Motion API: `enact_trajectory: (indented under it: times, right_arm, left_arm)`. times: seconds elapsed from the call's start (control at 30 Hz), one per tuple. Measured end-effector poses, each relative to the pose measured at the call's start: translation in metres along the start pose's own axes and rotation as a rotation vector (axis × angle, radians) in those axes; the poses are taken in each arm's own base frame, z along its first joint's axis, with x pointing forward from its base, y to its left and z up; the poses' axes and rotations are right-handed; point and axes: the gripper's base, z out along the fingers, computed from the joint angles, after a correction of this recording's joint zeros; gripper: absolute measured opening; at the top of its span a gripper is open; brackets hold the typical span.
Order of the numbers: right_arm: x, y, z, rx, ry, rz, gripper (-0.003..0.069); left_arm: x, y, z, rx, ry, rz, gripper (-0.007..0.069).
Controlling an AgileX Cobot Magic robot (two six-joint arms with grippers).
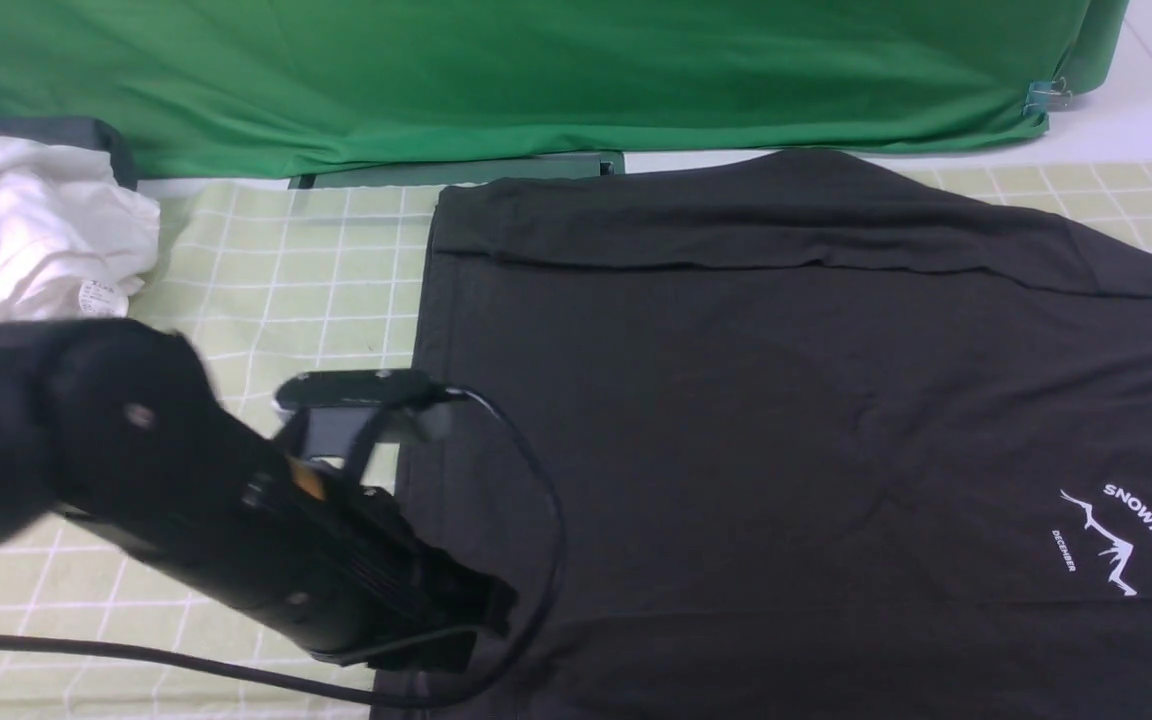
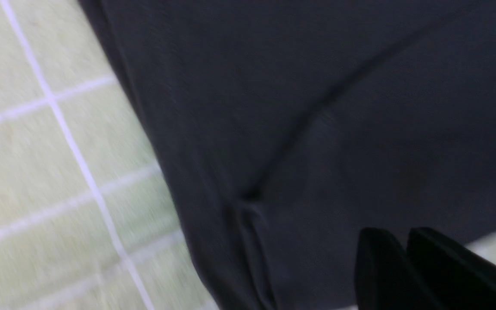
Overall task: Fold a long-sleeved shirt over a green coffee tablecloth.
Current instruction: 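Grasp the left edge of the dark T-shirt lying flat on the table, then fold the left side of the black T-shirt inward over its body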
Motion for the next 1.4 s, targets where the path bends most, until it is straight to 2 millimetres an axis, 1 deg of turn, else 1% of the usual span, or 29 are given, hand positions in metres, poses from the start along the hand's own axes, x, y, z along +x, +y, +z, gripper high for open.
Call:
enact_trajectory:
  times: [0.03,0.07,0.1,0.2,0.23,0.27,0.3,0.37,0.4,0.5,0.7,0.83,1.03,1.1,1.17,1.2,1.27,1.33,1.4]
  right_arm:
    - [0.000,0.000,0.000,0.001,-0.005,0.000,0.0031]
    - [-0.001,0.000,0.000,0.004,-0.014,-0.002,0.0034]
    - [-0.002,-0.001,0.000,0.006,-0.019,-0.002,0.0036]
    - [-0.003,-0.001,0.000,0.010,-0.033,-0.003,0.0044]
    - [-0.003,-0.001,0.000,0.010,-0.035,-0.003,0.0044]
    - [-0.004,-0.001,0.000,0.013,-0.045,-0.003,0.0046]
    - [-0.005,-0.001,0.000,0.014,-0.050,-0.003,0.0048]
    - [-0.006,-0.002,0.000,0.017,-0.061,-0.003,0.0049]
    - [-0.007,-0.002,0.000,0.019,-0.072,-0.003,0.0051]
    - [-0.008,-0.002,0.000,0.023,-0.088,-0.004,0.0059]
    - [-0.010,-0.003,-0.001,0.028,-0.108,-0.004,0.0071]
    - [-0.010,-0.003,-0.001,0.030,-0.114,-0.004,0.0076]
    - [-0.011,-0.003,-0.001,0.031,-0.120,-0.005,0.0088]
    - [-0.011,-0.003,-0.001,0.033,-0.126,-0.005,0.0091]
    - [-0.012,-0.003,-0.001,0.035,-0.135,-0.005,0.0094]
    - [-0.013,-0.003,-0.001,0.036,-0.140,-0.005,0.0097]
    - [-0.013,-0.003,-0.001,0.037,-0.142,-0.005,0.0101]
    - [-0.013,-0.003,-0.001,0.037,-0.142,-0.006,0.0102]
    - [-0.013,-0.003,-0.001,0.037,-0.142,-0.006,0.0106]
  left_arm:
    - [-0.001,-0.001,0.004,-0.015,-0.009,0.004,0.0131]
    - [-0.003,-0.001,0.011,-0.036,-0.008,0.008,0.0171]
    - [-0.004,-0.001,0.015,-0.042,-0.008,0.009,0.0190]
    - [-0.007,0.003,0.029,-0.074,0.014,0.008,0.0298]
    - [-0.007,0.004,0.030,-0.076,0.019,0.007,0.0304]
    - [-0.007,0.005,0.035,-0.084,0.034,0.007,0.0349]
    - [-0.007,0.006,0.037,-0.088,0.039,0.004,0.0377]
    - [-0.006,0.006,0.041,-0.093,0.052,0.005,0.0408]
    - [-0.006,0.007,0.043,-0.099,0.062,0.007,0.0442]
    - [-0.003,0.009,0.048,-0.110,0.085,0.009,0.0480]
    - [0.001,0.012,0.051,-0.116,0.098,0.006,0.0489]
    - [0.001,0.011,0.052,-0.105,0.092,-0.012,0.0463]
    - [-0.002,0.011,0.060,-0.095,0.079,-0.041,0.0349]
    - [-0.003,0.012,0.062,-0.095,0.075,-0.045,0.0282]
    - [-0.003,0.012,0.062,-0.094,0.074,-0.047,0.0198]
    - [-0.003,0.012,0.062,-0.093,0.072,-0.047,0.0143]
    - [-0.004,0.011,0.061,-0.090,0.059,-0.045,0.0068]
    - [-0.005,0.009,0.054,-0.081,0.032,-0.040,0.0028]
    - [-0.006,0.006,0.044,-0.067,-0.008,-0.035,0.0019]
